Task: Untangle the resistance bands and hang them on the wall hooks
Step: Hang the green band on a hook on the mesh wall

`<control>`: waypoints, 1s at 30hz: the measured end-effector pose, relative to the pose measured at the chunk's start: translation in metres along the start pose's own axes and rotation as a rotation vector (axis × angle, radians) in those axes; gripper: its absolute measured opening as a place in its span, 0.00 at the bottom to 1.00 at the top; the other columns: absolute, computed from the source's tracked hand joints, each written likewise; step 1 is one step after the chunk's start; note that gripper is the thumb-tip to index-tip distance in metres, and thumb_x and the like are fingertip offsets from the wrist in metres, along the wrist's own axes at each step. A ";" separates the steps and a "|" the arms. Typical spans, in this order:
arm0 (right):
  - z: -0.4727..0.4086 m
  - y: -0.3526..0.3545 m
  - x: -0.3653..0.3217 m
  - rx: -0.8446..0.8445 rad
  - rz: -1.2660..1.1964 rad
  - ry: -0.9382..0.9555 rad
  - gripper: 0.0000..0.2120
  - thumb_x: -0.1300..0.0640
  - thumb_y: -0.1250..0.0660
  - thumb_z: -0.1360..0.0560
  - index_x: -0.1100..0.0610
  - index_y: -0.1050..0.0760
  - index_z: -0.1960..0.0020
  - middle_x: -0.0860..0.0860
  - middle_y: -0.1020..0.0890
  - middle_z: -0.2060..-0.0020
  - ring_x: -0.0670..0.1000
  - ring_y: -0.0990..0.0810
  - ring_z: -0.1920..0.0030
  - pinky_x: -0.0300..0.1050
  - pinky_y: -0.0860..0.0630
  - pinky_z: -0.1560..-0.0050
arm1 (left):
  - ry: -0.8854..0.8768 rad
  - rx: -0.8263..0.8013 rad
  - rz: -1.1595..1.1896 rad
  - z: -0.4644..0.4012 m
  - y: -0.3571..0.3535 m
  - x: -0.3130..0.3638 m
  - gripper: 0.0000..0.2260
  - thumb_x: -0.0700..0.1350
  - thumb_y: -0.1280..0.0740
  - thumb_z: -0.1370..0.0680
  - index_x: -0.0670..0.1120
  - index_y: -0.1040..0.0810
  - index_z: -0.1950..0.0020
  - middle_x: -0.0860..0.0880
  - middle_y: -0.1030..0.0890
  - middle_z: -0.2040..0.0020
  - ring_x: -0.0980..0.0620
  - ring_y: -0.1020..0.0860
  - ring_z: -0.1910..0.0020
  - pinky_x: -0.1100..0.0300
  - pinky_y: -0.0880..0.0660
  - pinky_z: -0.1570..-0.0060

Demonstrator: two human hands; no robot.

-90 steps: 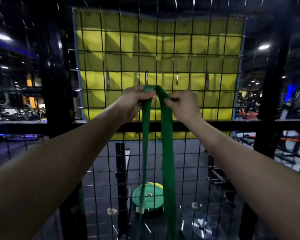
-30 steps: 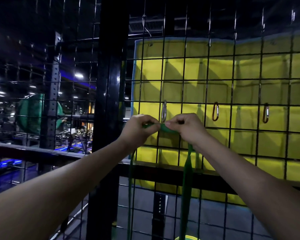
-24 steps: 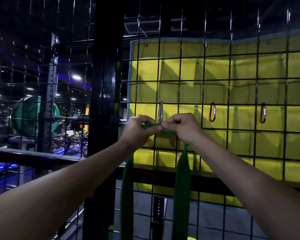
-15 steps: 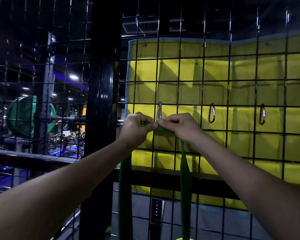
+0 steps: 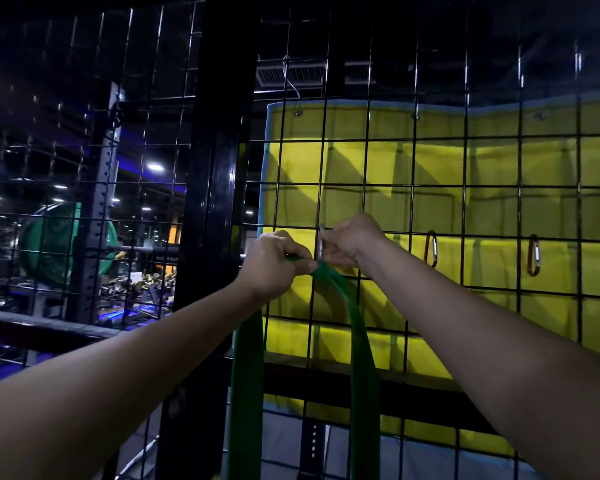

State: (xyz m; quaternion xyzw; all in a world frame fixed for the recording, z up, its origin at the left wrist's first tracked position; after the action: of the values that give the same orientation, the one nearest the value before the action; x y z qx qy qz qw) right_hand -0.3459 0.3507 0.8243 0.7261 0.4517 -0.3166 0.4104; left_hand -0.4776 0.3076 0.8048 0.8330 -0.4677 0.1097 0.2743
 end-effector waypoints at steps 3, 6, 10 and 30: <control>0.003 -0.001 0.000 -0.013 -0.062 -0.007 0.07 0.63 0.30 0.27 0.65 0.24 0.52 0.61 0.19 0.56 0.53 0.21 0.67 0.42 0.20 0.65 | -0.015 0.003 -0.002 -0.002 0.002 0.002 0.04 0.39 0.27 0.30 0.40 0.16 0.56 0.52 0.26 0.62 0.56 0.27 0.61 0.65 0.29 0.60; 0.004 -0.001 0.000 -0.001 -0.068 0.014 0.08 0.62 0.31 0.27 0.65 0.24 0.49 0.59 0.19 0.57 0.54 0.20 0.62 0.50 0.20 0.51 | -0.024 -0.008 -0.006 -0.004 0.003 0.003 0.04 0.39 0.27 0.30 0.41 0.16 0.57 0.50 0.25 0.60 0.54 0.26 0.59 0.61 0.28 0.58; 0.003 -0.004 -0.002 -0.010 -0.063 0.027 0.06 0.61 0.30 0.27 0.63 0.26 0.56 0.58 0.18 0.58 0.52 0.20 0.67 0.48 0.21 0.56 | -0.017 -0.003 -0.011 -0.004 0.008 0.002 0.04 0.40 0.28 0.29 0.41 0.16 0.56 0.52 0.27 0.61 0.57 0.28 0.61 0.65 0.31 0.60; 0.007 -0.009 0.006 -0.053 -0.090 -0.185 0.08 0.60 0.29 0.28 0.60 0.27 0.61 0.54 0.23 0.66 0.50 0.23 0.65 0.46 0.23 0.60 | -0.040 -0.032 0.073 -0.016 0.022 -0.001 0.03 0.41 0.29 0.28 0.44 0.16 0.56 0.52 0.26 0.61 0.56 0.27 0.59 0.62 0.29 0.56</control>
State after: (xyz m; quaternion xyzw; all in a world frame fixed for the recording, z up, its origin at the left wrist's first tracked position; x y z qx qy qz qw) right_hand -0.3523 0.3490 0.8134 0.6615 0.4524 -0.3885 0.4548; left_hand -0.4956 0.3082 0.8253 0.8130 -0.5047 0.0955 0.2742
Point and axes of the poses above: each hand's wrist, its own z-axis away from the middle knuckle, its own y-axis out of the back of the hand, x = y × z, the point moved 9 cm from there along -z, towards the middle knuckle
